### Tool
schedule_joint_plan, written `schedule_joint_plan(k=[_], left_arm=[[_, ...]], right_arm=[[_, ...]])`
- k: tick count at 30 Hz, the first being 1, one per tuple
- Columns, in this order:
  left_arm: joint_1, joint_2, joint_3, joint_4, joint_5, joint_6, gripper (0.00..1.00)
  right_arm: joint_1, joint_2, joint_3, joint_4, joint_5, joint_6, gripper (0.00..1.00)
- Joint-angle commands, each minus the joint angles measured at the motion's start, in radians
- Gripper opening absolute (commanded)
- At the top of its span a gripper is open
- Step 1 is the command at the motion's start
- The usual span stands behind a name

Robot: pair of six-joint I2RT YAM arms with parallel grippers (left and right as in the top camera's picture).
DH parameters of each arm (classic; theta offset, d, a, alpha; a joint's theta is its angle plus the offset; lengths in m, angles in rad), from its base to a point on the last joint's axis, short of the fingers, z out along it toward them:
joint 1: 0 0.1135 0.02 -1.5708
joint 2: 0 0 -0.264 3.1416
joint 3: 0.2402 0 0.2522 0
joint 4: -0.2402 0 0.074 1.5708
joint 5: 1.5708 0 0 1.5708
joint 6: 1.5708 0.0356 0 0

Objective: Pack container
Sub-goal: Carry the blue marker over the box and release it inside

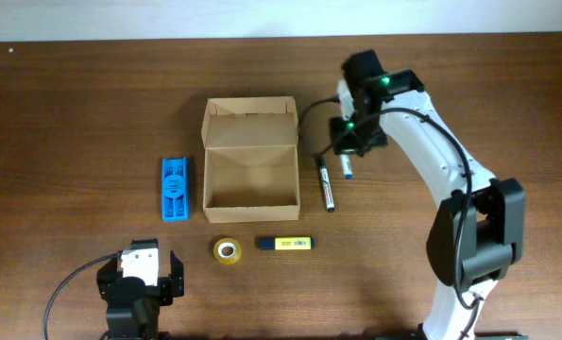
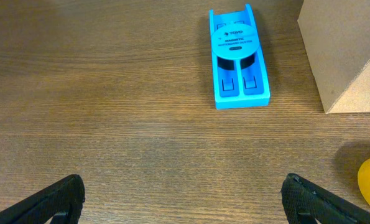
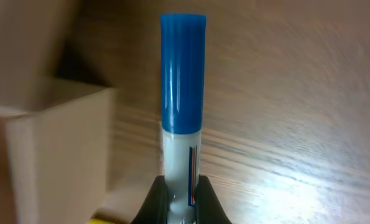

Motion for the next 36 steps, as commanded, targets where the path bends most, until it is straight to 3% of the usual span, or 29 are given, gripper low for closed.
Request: schedule_joint_plan(k=[1, 8, 11, 36], left_arm=[[0.003, -0.006, -0.006, 0.002, -0.008, 0.008, 0.99], [0.003, -0.006, -0.006, 0.002, -0.008, 0.008, 0.99], [0.003, -0.006, -0.006, 0.002, -0.008, 0.008, 1.0], [0.003, -0.006, -0.006, 0.002, -0.008, 0.008, 0.99]], right_arm=[[0.095, -0.031, 0.088, -0.011, -0.046, -0.117, 0.07], [0.289, -0.029, 0.113, 0.038, -0.043, -0.437, 0.07], [0.357, -0.022, 0.113, 0.066, 0.016, -0.504, 0.13], [0.402, 0.181, 0.112, 0.148, 0.013, -0.55, 0.13]])
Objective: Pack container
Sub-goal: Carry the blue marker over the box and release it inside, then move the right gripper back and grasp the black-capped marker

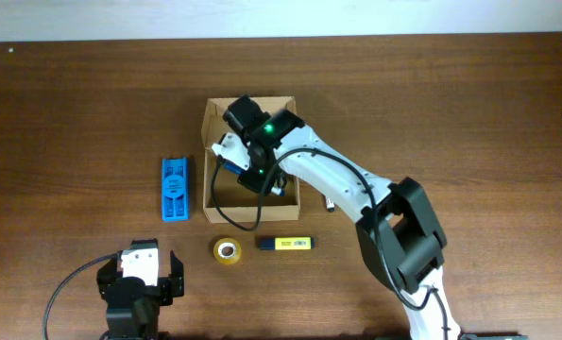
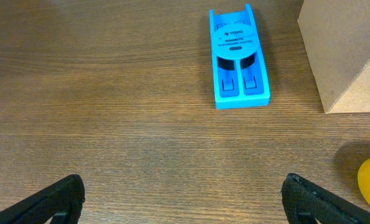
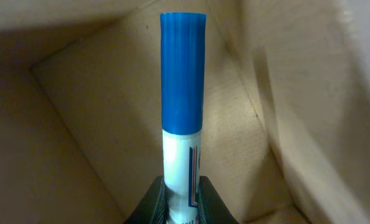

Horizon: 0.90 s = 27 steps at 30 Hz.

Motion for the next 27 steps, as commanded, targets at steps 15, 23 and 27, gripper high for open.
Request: schedule_joint_plan(k=[15, 23, 27], left_arm=[[0.003, -0.006, -0.006, 0.002, -0.008, 0.008, 1.0], [0.003, -0.006, -0.006, 0.002, -0.008, 0.008, 1.0], [0.003, -0.006, -0.006, 0.002, -0.008, 0.008, 1.0]], right_arm=[[0.0, -0.092, 0.042, 0.039, -0.017, 0.026, 0.38], [-0.015, -0.328, 0.084, 0.017, 0.039, 0.219, 0.89], [-0.061, -0.443, 0.084, -0.082, 0.166, 0.348, 0.9]])
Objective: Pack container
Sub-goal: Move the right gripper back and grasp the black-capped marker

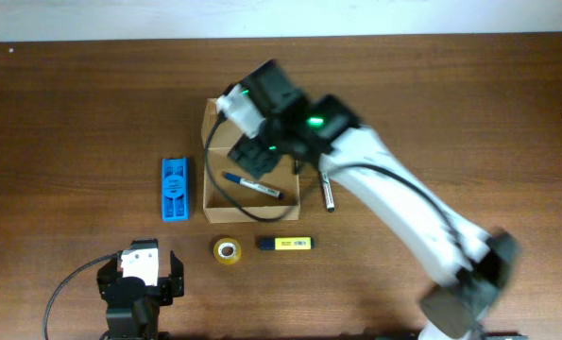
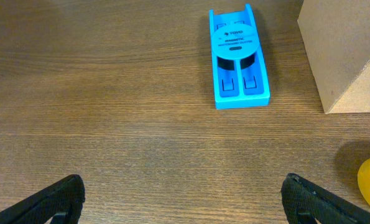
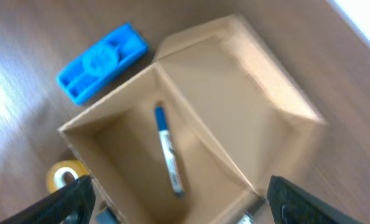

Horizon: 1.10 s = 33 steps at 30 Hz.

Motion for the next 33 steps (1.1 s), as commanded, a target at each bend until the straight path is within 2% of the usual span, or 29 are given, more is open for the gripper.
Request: schedule_joint_plan(k=[1, 6, 12, 19, 25, 33], left_arm=[[0.003, -0.006, -0.006, 0.002, -0.008, 0.008, 1.0], [0.003, -0.006, -0.006, 0.002, -0.008, 0.008, 1.0], [0.003, -0.006, -0.006, 0.002, -0.008, 0.008, 1.0], [0.003, -0.006, -0.006, 0.002, -0.008, 0.008, 1.0], [0.003, -0.006, -0.006, 0.002, -0.008, 0.008, 1.0], [0.003, -0.006, -0.006, 0.002, -0.008, 0.008, 1.0]], right_arm=[[-0.061, -0.098, 0.016, -0.07, 0.143, 0.181, 0.9], [-0.177, -0.174, -0.014, -0.207, 0.217, 0.332, 0.9], [-0.266, -0.209, -0.166, -0.197, 0.217, 0.438, 0.92], [-0.278, -0.209, -0.472, -0.01, 0.212, 0.523, 0.92], [-0.278, -0.208, -0.665, 0.17, 0.107, 0.523, 0.93], [-0.278, -0.126, -0.705, 0.271, 0.084, 0.523, 0.93]])
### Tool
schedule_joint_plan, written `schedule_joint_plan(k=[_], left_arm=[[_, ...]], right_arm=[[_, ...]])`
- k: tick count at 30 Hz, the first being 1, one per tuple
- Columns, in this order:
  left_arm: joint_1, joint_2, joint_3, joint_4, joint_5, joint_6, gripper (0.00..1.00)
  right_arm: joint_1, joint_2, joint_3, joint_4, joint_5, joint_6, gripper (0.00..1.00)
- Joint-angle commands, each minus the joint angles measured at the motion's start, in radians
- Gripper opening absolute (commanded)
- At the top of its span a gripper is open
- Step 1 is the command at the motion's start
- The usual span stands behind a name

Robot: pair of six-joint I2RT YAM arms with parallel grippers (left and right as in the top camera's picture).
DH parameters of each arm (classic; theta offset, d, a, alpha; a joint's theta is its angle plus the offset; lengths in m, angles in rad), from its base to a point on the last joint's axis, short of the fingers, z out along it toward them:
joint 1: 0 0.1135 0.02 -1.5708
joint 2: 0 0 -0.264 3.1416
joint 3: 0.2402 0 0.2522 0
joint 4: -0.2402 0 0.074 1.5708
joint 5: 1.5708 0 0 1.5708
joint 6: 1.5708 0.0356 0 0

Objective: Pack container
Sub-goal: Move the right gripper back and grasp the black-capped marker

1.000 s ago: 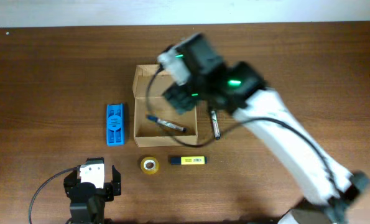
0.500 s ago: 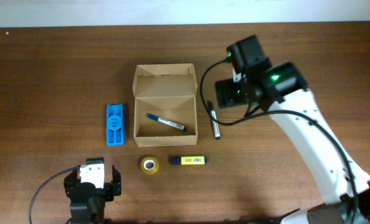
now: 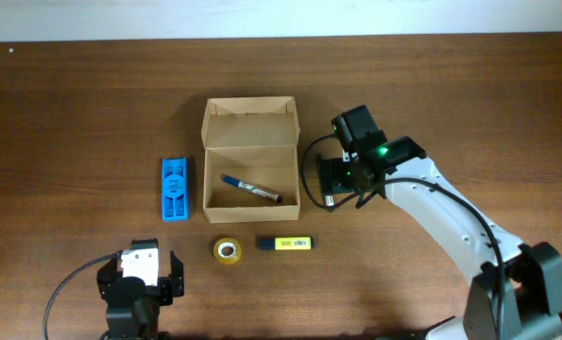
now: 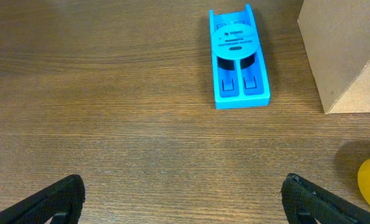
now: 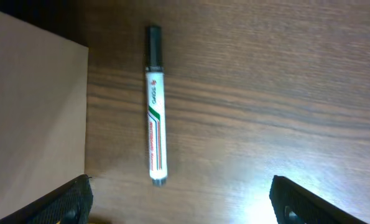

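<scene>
An open cardboard box point(image 3: 250, 162) stands mid-table with a blue-capped marker point(image 3: 249, 189) lying inside it. Just right of the box lies a black-capped white marker point(image 5: 155, 104), mostly covered by my arm in the overhead view. My right gripper point(image 5: 181, 202) hovers over that marker, open and empty, with the box wall point(image 5: 32, 99) to its left. A yellow highlighter point(image 3: 283, 244) and a roll of yellow tape point(image 3: 227, 250) lie in front of the box. A blue holder point(image 4: 237, 57) lies left of the box. My left gripper point(image 4: 181, 202) rests open near the table's front edge.
The box's lid flap point(image 3: 249, 111) stands up at the far side. The right arm's cable point(image 3: 309, 161) loops beside the box. Bare brown table point(image 3: 92, 104) surrounds the objects.
My right gripper has moved from above the box to the table just right of it, now over the black-capped marker. The blue marker still lies in the box. The left arm is unchanged.
My right gripper first held the blue-capped marker right of the box. Then it was inside the box, still shut on it. Then it was open above the box with the marker lying inside. Now it hangs open over the black-capped marker.
</scene>
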Motion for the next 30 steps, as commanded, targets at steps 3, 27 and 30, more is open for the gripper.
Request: schedule_joint_plan(k=[3, 27, 30], left_arm=[[0.003, -0.006, -0.006, 0.002, -0.008, 0.008, 1.0], [0.003, -0.006, -0.006, 0.002, -0.008, 0.008, 1.0], [0.003, -0.006, -0.006, 0.002, -0.008, 0.008, 1.0]], right_arm=[[-0.004, 0.081, -0.005, 0.033, -0.054, 0.013, 0.93], [-0.004, 0.277, -0.005, 0.114, -0.084, 0.013, 0.48], [-0.004, 0.283, -0.005, 0.121, -0.096, 0.013, 0.47]])
